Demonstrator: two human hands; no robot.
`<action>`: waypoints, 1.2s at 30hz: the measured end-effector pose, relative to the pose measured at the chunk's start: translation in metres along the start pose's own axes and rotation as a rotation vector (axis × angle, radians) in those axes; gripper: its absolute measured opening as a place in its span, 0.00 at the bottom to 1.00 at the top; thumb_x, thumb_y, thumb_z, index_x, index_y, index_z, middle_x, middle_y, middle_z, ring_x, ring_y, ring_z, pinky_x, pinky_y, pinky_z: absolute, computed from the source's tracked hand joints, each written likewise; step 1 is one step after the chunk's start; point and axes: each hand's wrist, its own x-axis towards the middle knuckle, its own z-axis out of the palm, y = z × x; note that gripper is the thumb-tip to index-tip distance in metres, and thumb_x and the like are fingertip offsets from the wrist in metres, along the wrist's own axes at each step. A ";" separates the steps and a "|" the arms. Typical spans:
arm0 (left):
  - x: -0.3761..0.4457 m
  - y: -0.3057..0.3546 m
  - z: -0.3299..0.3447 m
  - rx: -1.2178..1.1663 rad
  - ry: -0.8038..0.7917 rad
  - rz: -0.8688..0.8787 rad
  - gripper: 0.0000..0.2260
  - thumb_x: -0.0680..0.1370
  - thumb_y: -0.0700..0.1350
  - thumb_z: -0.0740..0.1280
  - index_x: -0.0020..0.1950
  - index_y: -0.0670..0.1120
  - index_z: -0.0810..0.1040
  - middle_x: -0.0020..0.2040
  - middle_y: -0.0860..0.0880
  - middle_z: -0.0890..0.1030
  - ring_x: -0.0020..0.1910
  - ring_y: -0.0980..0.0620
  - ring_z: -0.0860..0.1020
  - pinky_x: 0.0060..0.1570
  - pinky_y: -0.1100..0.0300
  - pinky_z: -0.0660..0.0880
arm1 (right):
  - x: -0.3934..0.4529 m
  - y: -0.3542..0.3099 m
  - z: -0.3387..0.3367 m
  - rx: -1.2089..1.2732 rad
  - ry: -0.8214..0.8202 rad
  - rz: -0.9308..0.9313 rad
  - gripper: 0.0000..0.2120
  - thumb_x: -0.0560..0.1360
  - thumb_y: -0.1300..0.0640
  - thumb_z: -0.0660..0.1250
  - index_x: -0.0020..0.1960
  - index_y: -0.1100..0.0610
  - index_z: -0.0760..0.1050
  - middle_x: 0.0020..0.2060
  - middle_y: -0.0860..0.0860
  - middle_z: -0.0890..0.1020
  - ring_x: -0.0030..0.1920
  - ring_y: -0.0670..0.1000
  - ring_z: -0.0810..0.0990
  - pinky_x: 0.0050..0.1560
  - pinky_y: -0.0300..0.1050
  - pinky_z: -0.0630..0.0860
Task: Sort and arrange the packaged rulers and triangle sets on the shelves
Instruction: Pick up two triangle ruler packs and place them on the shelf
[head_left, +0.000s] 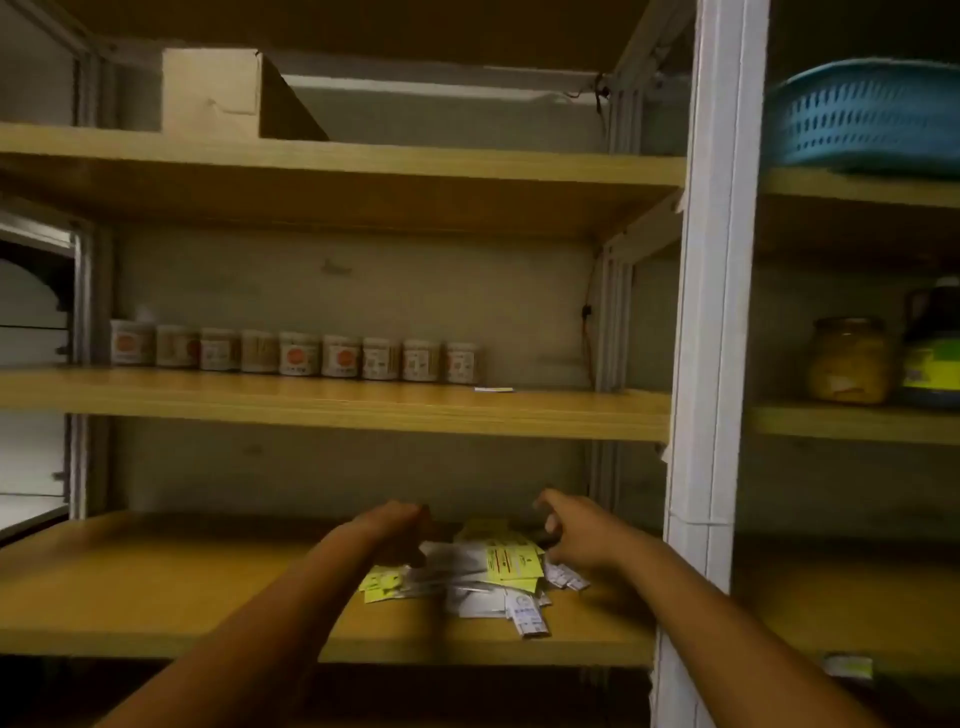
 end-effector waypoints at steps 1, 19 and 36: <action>0.007 -0.003 0.003 -0.009 -0.024 -0.009 0.19 0.75 0.46 0.70 0.64 0.44 0.75 0.62 0.46 0.75 0.60 0.49 0.74 0.55 0.60 0.70 | 0.006 0.001 0.003 -0.006 -0.006 0.009 0.33 0.73 0.62 0.72 0.73 0.51 0.63 0.59 0.51 0.74 0.58 0.51 0.76 0.59 0.50 0.77; 0.047 -0.003 0.030 -0.020 -0.147 0.062 0.23 0.76 0.43 0.69 0.70 0.42 0.67 0.63 0.46 0.72 0.52 0.55 0.67 0.43 0.66 0.66 | 0.038 0.028 0.007 -0.030 0.020 0.049 0.34 0.73 0.60 0.72 0.74 0.51 0.61 0.63 0.53 0.74 0.62 0.53 0.75 0.59 0.45 0.76; 0.006 -0.020 0.017 -0.410 0.312 -0.062 0.06 0.73 0.40 0.69 0.49 0.44 0.81 0.50 0.43 0.82 0.48 0.45 0.80 0.48 0.48 0.79 | 0.060 0.033 0.019 -0.021 0.012 -0.019 0.24 0.74 0.59 0.71 0.68 0.55 0.69 0.55 0.53 0.78 0.55 0.51 0.78 0.56 0.45 0.76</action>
